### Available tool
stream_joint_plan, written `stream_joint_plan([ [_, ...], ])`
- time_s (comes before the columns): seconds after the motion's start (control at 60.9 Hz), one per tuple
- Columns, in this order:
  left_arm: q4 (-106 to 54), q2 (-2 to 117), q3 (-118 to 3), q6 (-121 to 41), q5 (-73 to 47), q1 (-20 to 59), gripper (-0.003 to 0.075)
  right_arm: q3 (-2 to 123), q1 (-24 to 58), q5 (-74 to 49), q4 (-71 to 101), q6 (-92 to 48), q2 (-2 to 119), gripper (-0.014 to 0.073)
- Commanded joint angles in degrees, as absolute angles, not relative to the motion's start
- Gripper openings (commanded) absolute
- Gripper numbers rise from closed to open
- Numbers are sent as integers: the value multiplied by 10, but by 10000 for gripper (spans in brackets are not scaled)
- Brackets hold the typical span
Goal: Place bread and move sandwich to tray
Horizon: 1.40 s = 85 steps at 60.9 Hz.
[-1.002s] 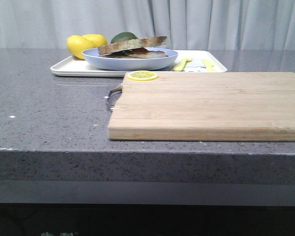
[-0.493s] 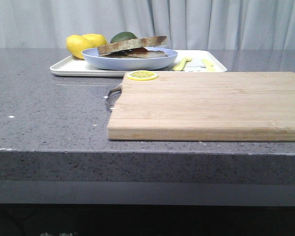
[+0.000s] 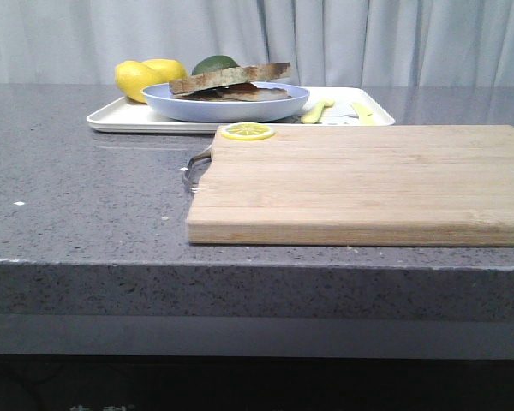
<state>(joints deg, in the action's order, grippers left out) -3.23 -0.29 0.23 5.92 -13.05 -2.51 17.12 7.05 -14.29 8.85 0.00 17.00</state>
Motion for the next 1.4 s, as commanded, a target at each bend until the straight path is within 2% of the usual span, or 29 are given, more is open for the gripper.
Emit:
stream_joint_plan([
  [0.0, -37, -16, 3, 64, -86, -27, -20, 186, 72, -96, 89, -3, 174, -60],
  [0.131, -37, -16, 3, 64, -86, -27, -20, 186, 72, -90, 83, -4, 174, -60],
  [0.279, -37, -16, 3, 64, -86, -27, -20, 149, 65, -11, 76, -4, 174, -60],
  [0.443, -37, -16, 3, 64, -86, -27, -20, 71, 1, 51, 75, -4, 134, -60],
  [0.657, -37, -16, 3, 64, -86, -27, -20, -15, -20, 12, 100, -3, 34, -60],
  [0.805, -37, -16, 3, 64, -86, -27, -20, -14, -20, -70, 108, -3, -19, -60],
  [1.379, -37, -15, 3, 64, -86, -27, -20, -14, -19, -104, 107, -3, -16, -60],
])
